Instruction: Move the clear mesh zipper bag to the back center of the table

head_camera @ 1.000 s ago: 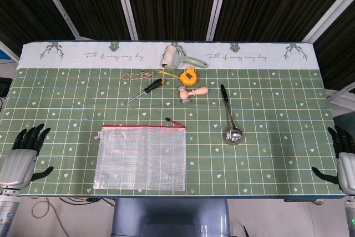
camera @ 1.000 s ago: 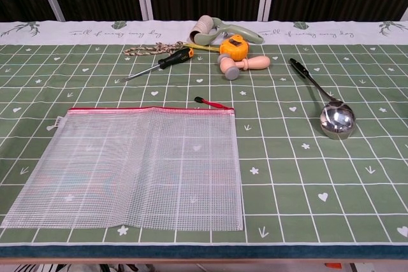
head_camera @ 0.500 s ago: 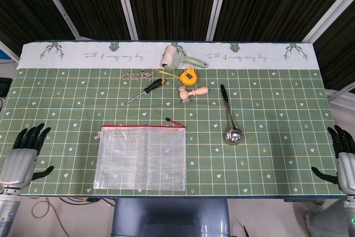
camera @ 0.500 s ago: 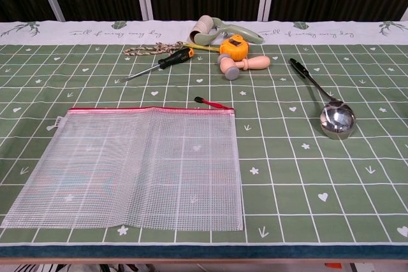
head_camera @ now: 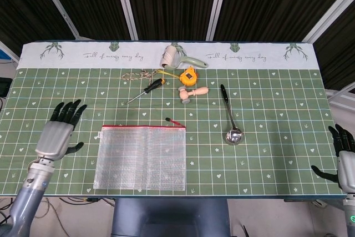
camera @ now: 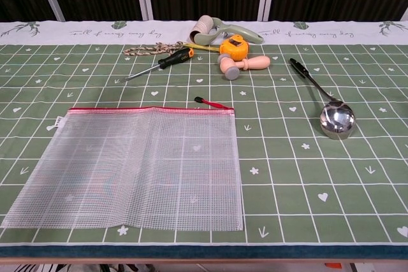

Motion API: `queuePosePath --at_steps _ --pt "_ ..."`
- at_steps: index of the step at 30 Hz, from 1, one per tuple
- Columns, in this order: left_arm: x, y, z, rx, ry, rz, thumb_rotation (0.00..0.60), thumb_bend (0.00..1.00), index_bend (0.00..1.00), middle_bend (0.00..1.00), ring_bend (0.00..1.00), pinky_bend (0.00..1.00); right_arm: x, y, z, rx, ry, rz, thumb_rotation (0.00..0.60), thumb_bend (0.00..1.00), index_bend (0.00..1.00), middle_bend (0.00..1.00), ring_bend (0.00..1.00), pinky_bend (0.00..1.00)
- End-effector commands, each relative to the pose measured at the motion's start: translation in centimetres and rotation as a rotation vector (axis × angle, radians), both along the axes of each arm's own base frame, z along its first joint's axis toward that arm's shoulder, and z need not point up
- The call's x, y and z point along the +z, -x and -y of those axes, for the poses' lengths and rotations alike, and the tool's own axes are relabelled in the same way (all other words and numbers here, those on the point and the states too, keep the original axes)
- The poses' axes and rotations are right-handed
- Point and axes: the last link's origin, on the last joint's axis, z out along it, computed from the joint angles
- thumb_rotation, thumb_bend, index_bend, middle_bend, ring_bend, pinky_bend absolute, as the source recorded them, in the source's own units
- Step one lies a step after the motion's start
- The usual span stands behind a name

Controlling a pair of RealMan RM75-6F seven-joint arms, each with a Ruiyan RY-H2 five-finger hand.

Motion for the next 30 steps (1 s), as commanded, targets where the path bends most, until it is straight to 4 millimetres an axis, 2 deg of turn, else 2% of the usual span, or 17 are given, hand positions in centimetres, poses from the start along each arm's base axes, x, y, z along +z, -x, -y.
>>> queuePosePath --at_steps 1,7,14,22,30 --pt "-2.3 -4.3 -3.6 -0.055 0.04 0.006 0.6 0.18 0.16 0.0 0.0 0.0 0.1 0.1 0.0 -0.007 0.005 0.006 0.6 0.16 0.0 0.0 0.0 0.19" --pt "-6.1 -8.4 -7.6 -0.083 0.085 -0.046 0.6 0.21 0.22 0.02 0.0 0.0 0.1 0.2 0.1 -0.021 0.007 0.03 0.6 0.16 0.0 0.0 0.0 0.19" --pt "-10.6 -11.6 -10.1 -0.098 0.134 -0.118 0.6 0.23 0.35 0.06 0.0 0.0 -0.1 0.1 0.2 -0.026 -0.002 0.042 0.6 0.16 0.0 0.0 0.0 0.19" --pt "-15.3 -14.2 -11.5 -0.087 0.185 -0.175 0.6 0.25 0.4 0.07 0.0 0.0 -0.1 0.2 0.3 -0.043 -0.004 0.063 0.6 0.16 0.0 0.0 0.0 0.19" --pt "-19.1 -15.7 -12.2 -0.098 0.217 -0.254 0.6 0.26 0.41 0.08 0.0 0.0 -0.1 0.3 0.4 -0.05 -0.007 0.077 0.6 0.16 0.0 0.0 0.0 0.19"
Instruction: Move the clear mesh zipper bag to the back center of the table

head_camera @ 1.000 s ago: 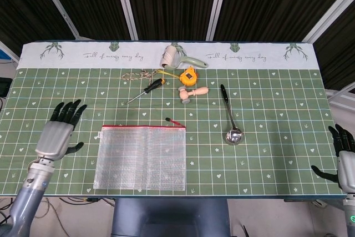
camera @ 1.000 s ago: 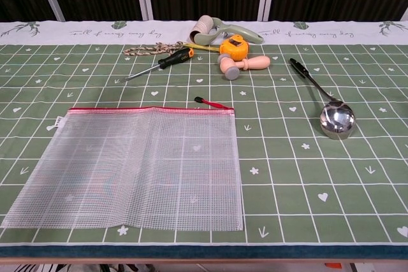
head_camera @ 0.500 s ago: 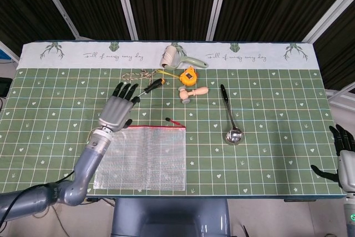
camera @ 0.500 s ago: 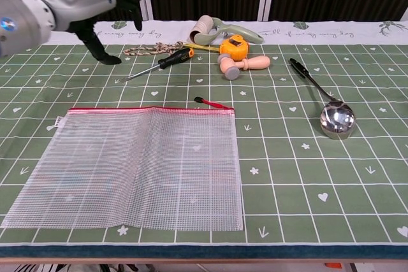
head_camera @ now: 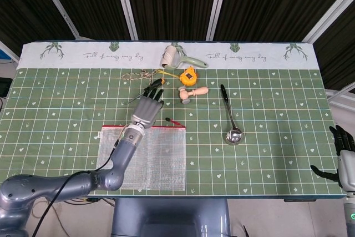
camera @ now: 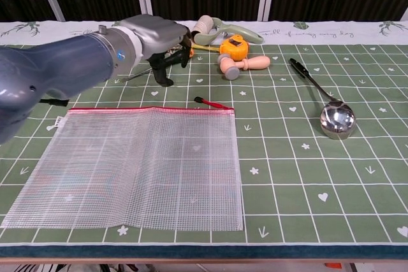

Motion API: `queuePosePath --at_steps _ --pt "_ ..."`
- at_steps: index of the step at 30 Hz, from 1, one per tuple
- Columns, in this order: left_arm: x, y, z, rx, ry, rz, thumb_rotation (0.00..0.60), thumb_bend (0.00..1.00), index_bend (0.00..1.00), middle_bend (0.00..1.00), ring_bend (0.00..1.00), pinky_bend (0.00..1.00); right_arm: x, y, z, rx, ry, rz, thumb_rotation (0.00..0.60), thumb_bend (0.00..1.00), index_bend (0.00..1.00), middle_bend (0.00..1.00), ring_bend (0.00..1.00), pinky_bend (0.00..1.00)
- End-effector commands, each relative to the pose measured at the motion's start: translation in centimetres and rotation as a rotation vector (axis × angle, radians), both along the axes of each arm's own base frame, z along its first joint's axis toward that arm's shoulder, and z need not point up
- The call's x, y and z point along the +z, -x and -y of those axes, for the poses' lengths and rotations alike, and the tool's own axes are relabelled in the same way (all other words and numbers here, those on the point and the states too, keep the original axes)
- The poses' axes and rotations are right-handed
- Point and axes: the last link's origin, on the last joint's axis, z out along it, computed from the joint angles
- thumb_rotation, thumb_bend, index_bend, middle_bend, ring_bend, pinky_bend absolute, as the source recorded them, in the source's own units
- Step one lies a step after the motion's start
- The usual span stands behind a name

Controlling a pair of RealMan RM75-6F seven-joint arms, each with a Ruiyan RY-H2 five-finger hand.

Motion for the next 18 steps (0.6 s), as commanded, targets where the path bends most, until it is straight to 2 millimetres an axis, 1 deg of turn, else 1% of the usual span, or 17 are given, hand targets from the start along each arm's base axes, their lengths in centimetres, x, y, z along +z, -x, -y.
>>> queuePosePath --at_steps 1,8,18 --pt "-2.1 -1.0 -0.1 -0.012 0.028 -0.041 0.6 0.26 0.41 0.08 0.0 0.0 0.0 0.0 0.0 -0.003 0.001 0.003 0.6 0.16 0.0 0.0 0.0 0.19" --pt "-4.7 -2.4 -0.2 -0.029 0.053 -0.066 0.6 0.27 0.43 0.08 0.0 0.0 0.1 0.1 0.1 -0.009 0.001 0.014 0.6 0.17 0.0 0.0 0.0 0.19" --pt "-6.9 -2.8 -0.4 -0.035 0.059 -0.095 0.6 0.27 0.46 0.09 0.0 0.0 0.1 0.2 0.1 -0.022 -0.001 0.03 0.6 0.17 0.0 0.0 0.0 0.19"
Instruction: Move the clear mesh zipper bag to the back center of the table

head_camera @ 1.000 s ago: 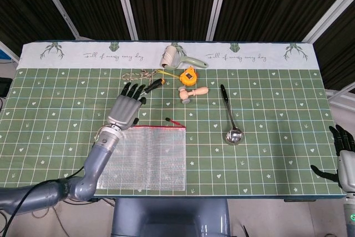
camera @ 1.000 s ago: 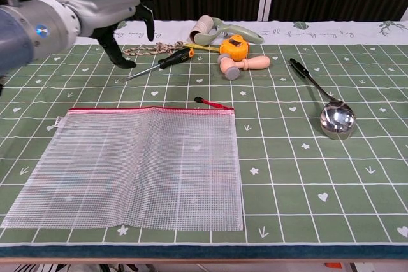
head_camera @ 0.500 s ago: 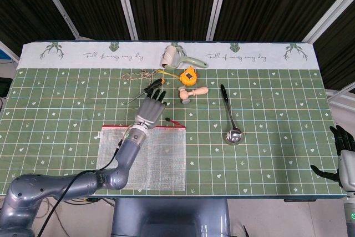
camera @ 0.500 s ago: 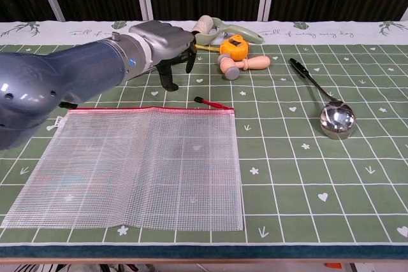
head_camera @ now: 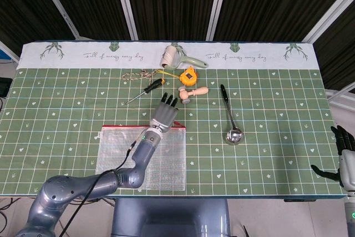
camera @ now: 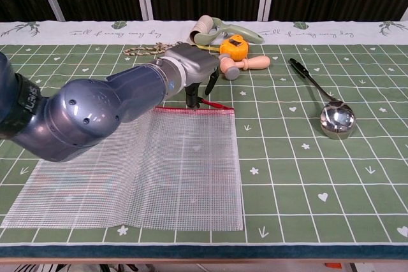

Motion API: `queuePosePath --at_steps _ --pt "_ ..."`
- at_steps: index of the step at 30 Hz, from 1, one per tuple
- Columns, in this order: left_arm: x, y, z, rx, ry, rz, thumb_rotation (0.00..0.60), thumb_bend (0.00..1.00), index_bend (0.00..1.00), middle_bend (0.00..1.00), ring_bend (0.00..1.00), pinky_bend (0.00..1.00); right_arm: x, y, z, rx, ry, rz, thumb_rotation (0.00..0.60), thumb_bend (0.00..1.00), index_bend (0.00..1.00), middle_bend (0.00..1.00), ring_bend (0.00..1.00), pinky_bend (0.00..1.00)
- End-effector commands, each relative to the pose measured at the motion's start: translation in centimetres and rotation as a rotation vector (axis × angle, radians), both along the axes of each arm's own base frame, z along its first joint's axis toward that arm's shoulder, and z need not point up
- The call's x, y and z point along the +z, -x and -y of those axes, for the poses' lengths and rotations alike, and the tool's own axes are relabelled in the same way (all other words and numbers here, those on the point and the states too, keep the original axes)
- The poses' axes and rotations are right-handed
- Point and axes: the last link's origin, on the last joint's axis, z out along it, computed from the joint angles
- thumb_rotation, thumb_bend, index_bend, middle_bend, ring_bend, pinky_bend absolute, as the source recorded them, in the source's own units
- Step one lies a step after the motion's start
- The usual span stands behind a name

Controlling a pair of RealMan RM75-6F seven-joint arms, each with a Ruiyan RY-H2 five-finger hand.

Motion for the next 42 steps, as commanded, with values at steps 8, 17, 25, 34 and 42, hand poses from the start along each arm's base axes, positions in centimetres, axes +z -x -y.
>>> queuePosePath --at_steps 8,17,25,34,42 --pt "-1.3 -0.9 -0.1 -0.018 0.003 0.013 0.6 0.28 0.48 0.1 0.0 0.0 0.0 0.0 0.0 -0.005 -0.002 0.011 0.6 0.17 0.0 0.0 0.0 0.19" --pt "-1.7 -0.7 -0.1 -0.022 0.004 0.005 0.6 0.31 0.51 0.1 0.0 0.0 0.1 0.0 0.0 -0.007 -0.001 0.02 0.6 0.17 0.0 0.0 0.0 0.19" --pt "-1.5 -0.2 -0.2 -0.016 -0.003 -0.003 0.6 0.32 0.53 0.11 0.0 0.0 0.1 0.0 0.0 -0.008 -0.001 0.025 0.6 0.18 0.0 0.0 0.0 0.19" --pt "-1.2 0.4 -0.3 -0.01 -0.007 -0.006 0.6 0.38 0.57 0.11 0.0 0.0 0.0 -0.1 0.0 -0.008 -0.003 0.025 0.6 0.18 0.0 0.0 0.0 0.19" --pt "-0.9 0.2 -0.3 -0.017 -0.012 0.005 0.6 0.47 0.6 0.13 0.0 0.0 0.0 -0.1 -0.1 -0.008 -0.004 0.027 0.6 0.18 0.0 0.0 0.0 0.19"
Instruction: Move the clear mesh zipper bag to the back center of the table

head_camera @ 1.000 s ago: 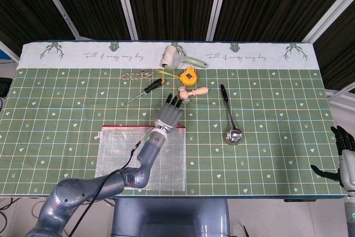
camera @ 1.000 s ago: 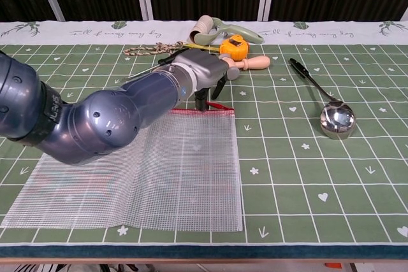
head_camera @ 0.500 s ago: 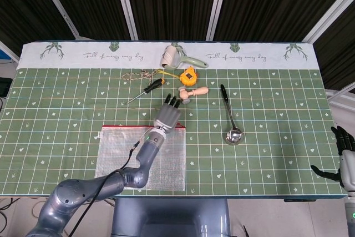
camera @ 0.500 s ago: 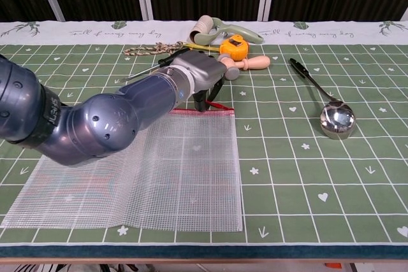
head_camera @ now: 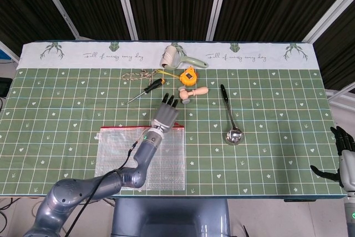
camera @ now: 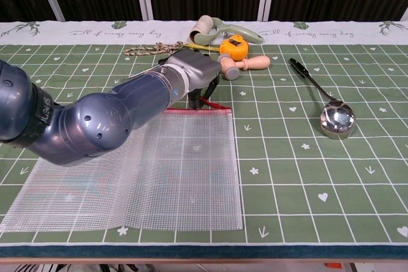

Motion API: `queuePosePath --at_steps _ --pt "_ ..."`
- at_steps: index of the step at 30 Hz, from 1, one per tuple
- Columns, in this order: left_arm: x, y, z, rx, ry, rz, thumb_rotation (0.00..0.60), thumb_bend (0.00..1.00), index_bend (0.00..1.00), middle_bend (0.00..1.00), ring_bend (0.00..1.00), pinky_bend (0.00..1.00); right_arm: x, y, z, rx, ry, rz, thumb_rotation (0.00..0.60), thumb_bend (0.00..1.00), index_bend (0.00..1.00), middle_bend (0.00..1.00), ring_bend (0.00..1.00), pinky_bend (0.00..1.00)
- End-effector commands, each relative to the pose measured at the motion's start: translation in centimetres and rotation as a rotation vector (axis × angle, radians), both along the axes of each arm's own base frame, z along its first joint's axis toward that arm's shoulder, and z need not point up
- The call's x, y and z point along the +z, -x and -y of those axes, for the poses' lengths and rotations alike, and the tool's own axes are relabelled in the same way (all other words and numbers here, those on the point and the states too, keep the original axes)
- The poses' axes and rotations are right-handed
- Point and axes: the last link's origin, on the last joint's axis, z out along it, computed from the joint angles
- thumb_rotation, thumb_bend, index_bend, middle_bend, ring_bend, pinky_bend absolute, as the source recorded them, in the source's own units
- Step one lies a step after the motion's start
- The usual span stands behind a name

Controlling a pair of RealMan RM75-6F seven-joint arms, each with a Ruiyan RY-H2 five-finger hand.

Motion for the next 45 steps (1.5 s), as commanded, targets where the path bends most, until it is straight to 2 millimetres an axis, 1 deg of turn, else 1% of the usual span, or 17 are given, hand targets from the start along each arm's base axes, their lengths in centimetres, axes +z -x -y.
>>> queuePosePath --at_steps 1,9,15,18,24,26,30,33,34,40,45 --pt "0.1 -0.2 0.0 -0.004 -0.002 0.006 0.6 0.47 0.6 0.13 0.0 0.0 0.0 0.0 0.0 -0.001 0.0 0.001 0.6 0.18 0.0 0.0 0.0 0.19" --pt "1.1 -1.2 -0.2 -0.028 -0.02 0.033 0.6 0.5 0.6 0.14 0.0 0.0 0.0 -0.1 0.0 0.003 -0.004 0.005 0.6 0.18 0.0 0.0 0.0 0.19" --pt "3.1 -3.0 -0.7 -0.058 -0.049 0.074 0.6 0.51 0.61 0.14 0.0 0.0 -0.1 -0.2 0.0 -0.002 -0.011 0.016 0.6 0.18 0.0 0.0 0.0 0.19" --pt "4.5 -4.7 -1.1 -0.079 -0.069 0.113 0.6 0.52 0.61 0.14 0.0 0.0 0.1 -0.5 0.1 -0.002 -0.006 0.032 0.6 0.2 0.0 0.0 0.0 0.19" --pt "7.0 -8.1 -1.7 -0.124 -0.088 0.175 0.6 0.52 0.61 0.14 0.0 0.0 0.3 -1.8 1.0 0.003 -0.014 0.084 0.6 0.32 0.0 0.0 0.0 0.19" --pt "7.7 -9.3 -1.7 -0.139 -0.088 0.198 0.6 0.52 0.61 0.14 0.0 0.0 0.0 -2.6 1.5 0.0 -0.02 0.136 0.6 0.34 0.03 0.0 0.0 0.19" --pt "9.0 -11.0 -1.3 -0.165 -0.084 0.231 0.6 0.52 0.61 0.14 0.0 0.0 -0.7 -4.8 3.2 -0.01 -0.041 0.264 0.6 0.36 0.15 0.01 0.0 0.19" --pt "9.8 -12.1 -0.9 -0.174 -0.077 0.257 0.6 0.52 0.61 0.14 0.0 0.0 -1.2 -7.1 4.8 -0.013 -0.069 0.359 0.6 0.36 0.22 0.03 0.0 0.19" --pt "10.1 -12.4 -0.7 -0.172 -0.071 0.271 0.6 0.52 0.61 0.14 0.0 0.0 -1.4 -8.2 5.6 -0.013 -0.082 0.396 0.6 0.36 0.23 0.04 0.0 0.19" --pt "11.2 -13.8 -0.2 -0.152 -0.049 0.319 0.6 0.52 0.61 0.14 0.0 0.0 -2.5 -12.9 9.5 -0.009 -0.132 0.538 0.6 0.39 0.28 0.04 0.0 0.21" --pt "11.9 -14.3 0.0 -0.15 -0.05 0.323 0.6 0.52 0.61 0.14 0.0 0.0 -3.9 -16.0 12.1 -0.023 -0.172 0.617 0.6 0.39 0.3 0.04 0.0 0.21"
